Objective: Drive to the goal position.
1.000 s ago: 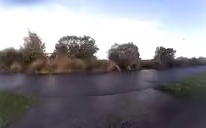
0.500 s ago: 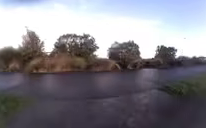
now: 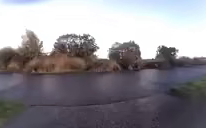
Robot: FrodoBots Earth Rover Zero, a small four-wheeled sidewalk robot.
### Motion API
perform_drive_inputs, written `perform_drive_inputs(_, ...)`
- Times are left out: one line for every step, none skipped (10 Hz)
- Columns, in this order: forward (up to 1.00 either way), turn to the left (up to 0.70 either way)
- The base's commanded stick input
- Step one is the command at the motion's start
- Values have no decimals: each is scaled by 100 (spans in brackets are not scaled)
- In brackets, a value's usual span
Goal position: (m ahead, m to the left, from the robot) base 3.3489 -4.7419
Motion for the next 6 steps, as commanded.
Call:
perform_drive_inputs(45,-27)
perform_drive_inputs(45,-27)
perform_drive_inputs(45,-27)
perform_drive_inputs(45,-27)
perform_drive_inputs(45,-27)
perform_drive_inputs(45,-27)
